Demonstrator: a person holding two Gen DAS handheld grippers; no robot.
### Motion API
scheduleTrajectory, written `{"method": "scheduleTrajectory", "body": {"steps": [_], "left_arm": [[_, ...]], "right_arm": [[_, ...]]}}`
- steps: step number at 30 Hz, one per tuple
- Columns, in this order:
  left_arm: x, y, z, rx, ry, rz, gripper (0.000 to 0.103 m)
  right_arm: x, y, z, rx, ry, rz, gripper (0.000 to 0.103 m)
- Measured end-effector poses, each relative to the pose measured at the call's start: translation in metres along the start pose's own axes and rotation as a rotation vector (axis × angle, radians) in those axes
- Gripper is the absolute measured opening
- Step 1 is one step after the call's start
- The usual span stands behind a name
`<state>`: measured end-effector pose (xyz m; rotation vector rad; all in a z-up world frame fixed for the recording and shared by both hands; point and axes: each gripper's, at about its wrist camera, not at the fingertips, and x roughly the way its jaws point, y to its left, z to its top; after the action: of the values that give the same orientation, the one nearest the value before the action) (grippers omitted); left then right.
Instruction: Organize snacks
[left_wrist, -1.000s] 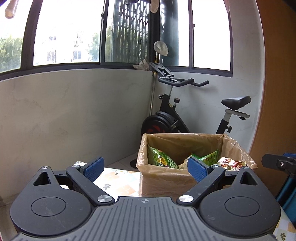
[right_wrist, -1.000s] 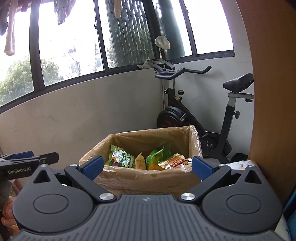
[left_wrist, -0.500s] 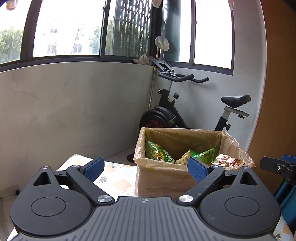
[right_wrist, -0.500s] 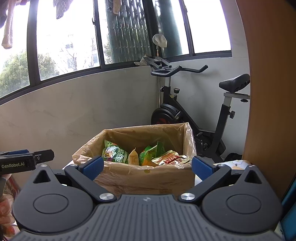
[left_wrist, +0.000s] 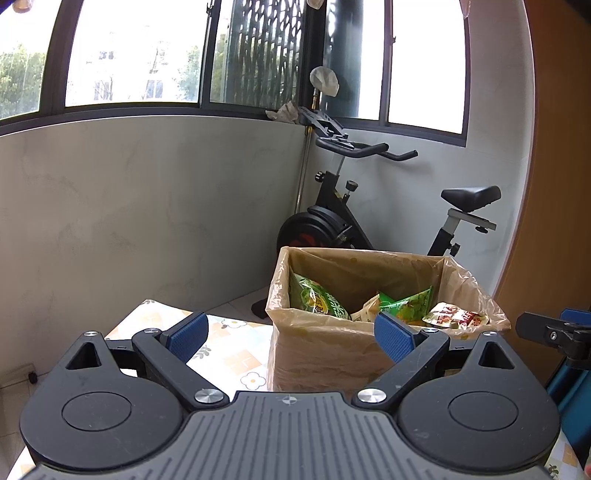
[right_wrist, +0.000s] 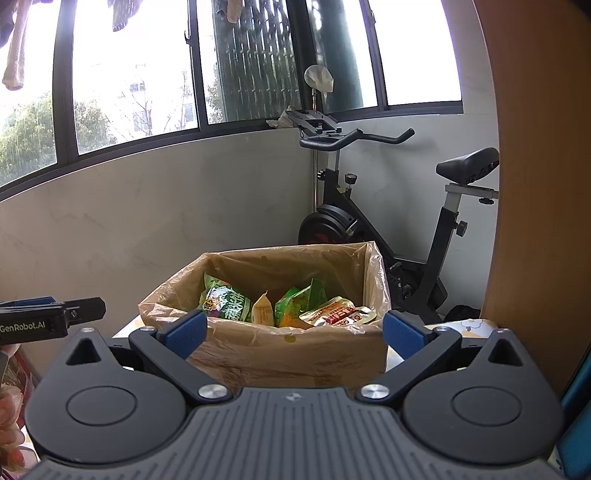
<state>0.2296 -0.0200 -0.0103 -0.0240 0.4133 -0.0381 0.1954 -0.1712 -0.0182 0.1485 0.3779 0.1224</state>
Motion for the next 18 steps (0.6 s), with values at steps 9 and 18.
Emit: {"method": "scheduleTrajectory", "body": {"steps": [9,18], "left_arm": [[-0.0003,-0.0016,-0.0003,-0.001,0.001,-0.002,0.098],[-0.0005,0.0010,0.0002,-0.005,0.003,-0.009,0.098]], "right_arm": [[0.0010,-0.0005,0.0002,-0.008,0.002,-0.003,0.103],[0.0012,0.0007,0.0010,-0.015,0.001,-0.002,0.103]]}}
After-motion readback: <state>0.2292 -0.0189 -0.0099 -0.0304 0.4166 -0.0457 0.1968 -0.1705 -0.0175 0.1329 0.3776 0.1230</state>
